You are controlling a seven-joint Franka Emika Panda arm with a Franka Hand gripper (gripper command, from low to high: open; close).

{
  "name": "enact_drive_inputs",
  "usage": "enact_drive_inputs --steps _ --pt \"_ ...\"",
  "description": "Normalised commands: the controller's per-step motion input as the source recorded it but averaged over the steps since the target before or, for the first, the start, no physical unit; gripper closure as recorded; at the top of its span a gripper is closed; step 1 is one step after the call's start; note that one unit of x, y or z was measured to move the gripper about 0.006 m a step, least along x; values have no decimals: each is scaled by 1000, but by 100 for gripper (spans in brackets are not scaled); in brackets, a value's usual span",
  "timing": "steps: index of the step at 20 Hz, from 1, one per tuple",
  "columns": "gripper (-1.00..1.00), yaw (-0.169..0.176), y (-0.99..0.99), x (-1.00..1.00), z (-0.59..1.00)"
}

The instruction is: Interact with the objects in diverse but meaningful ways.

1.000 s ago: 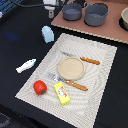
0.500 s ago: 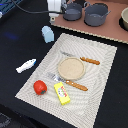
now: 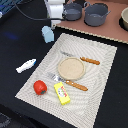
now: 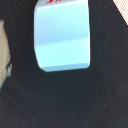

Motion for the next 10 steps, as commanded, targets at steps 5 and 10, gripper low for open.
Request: enact_drive_inputs --steps 5,10 --pt "-100 89 -39 -214 -440" --pt "-100 87 -53 -228 -418"
